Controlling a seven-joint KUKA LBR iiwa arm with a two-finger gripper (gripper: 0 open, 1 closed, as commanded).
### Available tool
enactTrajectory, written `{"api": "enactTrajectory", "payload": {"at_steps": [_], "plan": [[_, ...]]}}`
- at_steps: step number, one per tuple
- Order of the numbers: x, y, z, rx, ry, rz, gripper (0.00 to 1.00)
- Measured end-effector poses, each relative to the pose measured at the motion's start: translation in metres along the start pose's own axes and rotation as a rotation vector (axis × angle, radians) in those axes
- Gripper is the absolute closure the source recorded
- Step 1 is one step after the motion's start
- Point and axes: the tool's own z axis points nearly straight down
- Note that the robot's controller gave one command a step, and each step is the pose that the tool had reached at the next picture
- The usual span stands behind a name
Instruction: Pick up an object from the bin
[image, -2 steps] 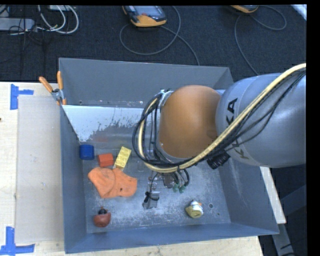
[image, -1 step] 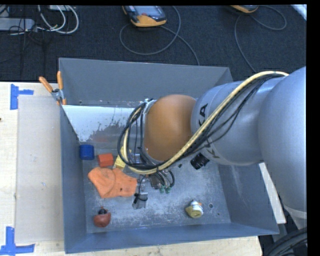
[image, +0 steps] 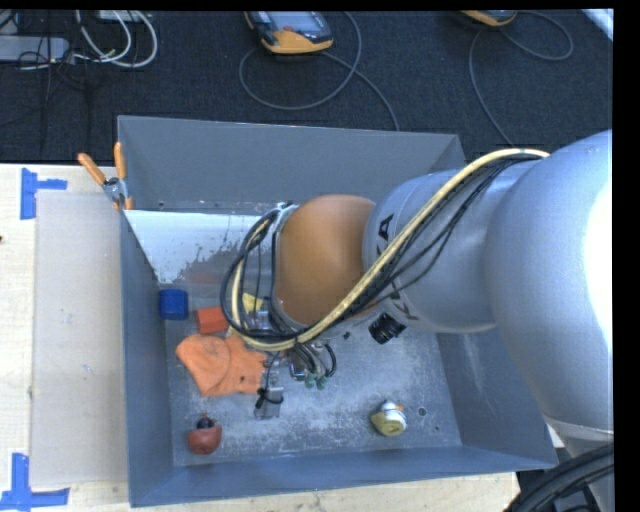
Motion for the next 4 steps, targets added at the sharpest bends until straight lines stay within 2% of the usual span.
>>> {"api": "enactTrajectory", "payload": {"at_steps": [1, 2, 3, 4], "plan": [[-0.018, 0.012, -0.017, -0.002, -0.009, -0.032, 0.00], [-0.009, 0.001, 0.044, 0.000, 0.000, -0.117, 0.00], [-0.026, -0.015, 0.048, -0.002, -0.010, -0.004, 1.00], [-0.026, -0.015, 0.048, -0.003, -0.010, -0.003, 1.00]]}}
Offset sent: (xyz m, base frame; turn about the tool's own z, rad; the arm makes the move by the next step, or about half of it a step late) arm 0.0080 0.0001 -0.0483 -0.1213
